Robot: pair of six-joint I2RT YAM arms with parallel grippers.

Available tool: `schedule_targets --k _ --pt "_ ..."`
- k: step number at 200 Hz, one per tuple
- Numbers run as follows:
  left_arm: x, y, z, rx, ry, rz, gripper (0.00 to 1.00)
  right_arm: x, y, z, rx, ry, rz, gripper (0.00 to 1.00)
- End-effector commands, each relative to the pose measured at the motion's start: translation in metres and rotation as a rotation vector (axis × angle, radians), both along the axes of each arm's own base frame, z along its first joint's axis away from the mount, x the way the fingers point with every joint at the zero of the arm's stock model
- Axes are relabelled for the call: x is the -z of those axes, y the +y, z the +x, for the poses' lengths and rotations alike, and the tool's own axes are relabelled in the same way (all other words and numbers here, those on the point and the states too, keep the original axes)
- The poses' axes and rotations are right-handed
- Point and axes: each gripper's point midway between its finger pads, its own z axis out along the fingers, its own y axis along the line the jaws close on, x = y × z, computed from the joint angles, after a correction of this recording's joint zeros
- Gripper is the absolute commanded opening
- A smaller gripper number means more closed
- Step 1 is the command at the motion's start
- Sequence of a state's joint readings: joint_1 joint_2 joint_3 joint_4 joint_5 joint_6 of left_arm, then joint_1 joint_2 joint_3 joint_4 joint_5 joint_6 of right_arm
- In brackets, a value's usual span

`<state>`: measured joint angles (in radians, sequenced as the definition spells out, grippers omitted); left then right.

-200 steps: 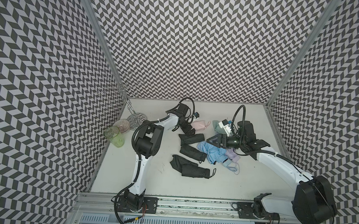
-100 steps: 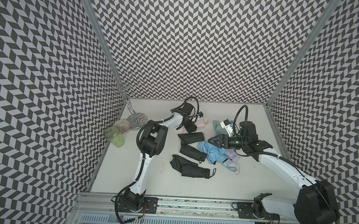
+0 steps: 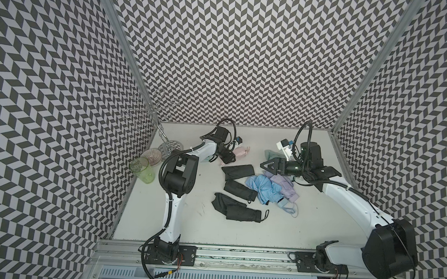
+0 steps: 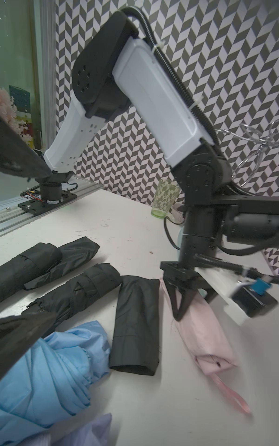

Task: Take umbrellas out of sleeves
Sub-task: Pick up the umbrella from the center of the board.

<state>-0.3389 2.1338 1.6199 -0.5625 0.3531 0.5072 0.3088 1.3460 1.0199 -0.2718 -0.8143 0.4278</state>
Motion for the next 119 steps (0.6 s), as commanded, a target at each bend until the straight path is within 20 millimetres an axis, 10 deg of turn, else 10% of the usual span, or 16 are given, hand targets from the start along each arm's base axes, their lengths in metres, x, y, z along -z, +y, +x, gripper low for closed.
schedule_targets --k 1,53,119 --pt "-0.1 -0.006 -0.002 0.084 -0.224 -0.174 0.0 -0.019 -0.004 0.016 0.024 -0.068 -0.016 0.85" --pt "-0.167 -0.001 -0.072 0.308 -0.393 -0.38 0.0 -0.047 0.0 0.021 0.023 -0.028 0.021 0.85" --pt "-0.189 -0.028 -0.189 0.694 -0.549 -0.52 0.0 -0.07 0.0 -0.021 -0.034 0.031 0.012 0.79"
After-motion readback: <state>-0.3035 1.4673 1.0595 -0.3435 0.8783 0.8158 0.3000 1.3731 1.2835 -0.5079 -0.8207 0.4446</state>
